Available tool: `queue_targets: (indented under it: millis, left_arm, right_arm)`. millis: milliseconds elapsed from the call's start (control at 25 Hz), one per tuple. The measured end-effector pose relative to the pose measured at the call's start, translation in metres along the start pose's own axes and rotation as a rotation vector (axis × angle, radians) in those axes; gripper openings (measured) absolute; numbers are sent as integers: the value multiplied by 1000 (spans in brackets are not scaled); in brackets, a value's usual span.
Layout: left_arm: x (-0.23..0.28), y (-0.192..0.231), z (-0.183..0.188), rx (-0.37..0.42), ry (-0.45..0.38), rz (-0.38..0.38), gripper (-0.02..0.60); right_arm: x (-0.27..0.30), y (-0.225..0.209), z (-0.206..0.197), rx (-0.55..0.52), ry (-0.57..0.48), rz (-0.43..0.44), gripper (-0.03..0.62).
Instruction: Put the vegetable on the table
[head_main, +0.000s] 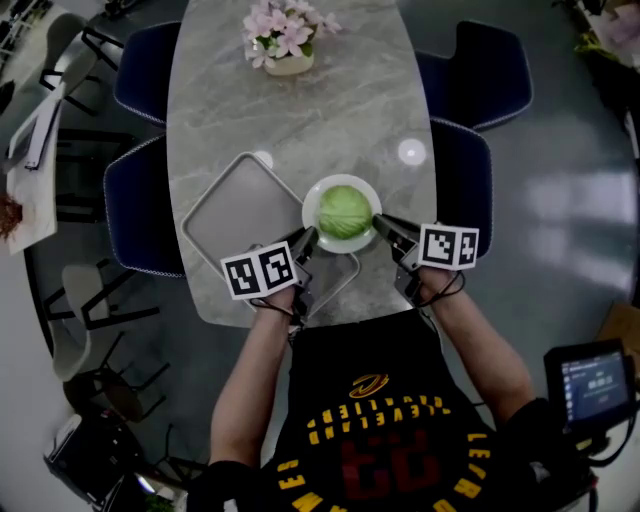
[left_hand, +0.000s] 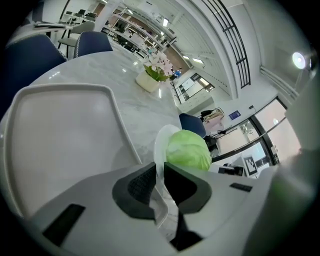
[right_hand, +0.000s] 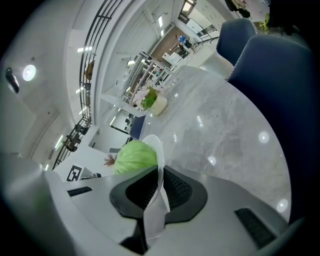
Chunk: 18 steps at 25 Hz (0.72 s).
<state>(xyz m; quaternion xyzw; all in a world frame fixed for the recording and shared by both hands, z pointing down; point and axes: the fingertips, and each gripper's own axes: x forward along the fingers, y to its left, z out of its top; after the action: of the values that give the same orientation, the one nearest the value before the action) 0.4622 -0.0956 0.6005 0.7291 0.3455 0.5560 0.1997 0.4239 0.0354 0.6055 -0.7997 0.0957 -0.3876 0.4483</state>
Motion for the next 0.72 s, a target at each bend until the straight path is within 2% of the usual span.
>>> queue_targets:
  millis: [400,720]
  left_arm:
    - [72,-6,23,6,36,54,52]
    - [77,-7,23,0,46,75,52]
  right_arm:
    - [9,-57,45,26,9,-26,37]
    - [9,-61,46,31,5,-36,37]
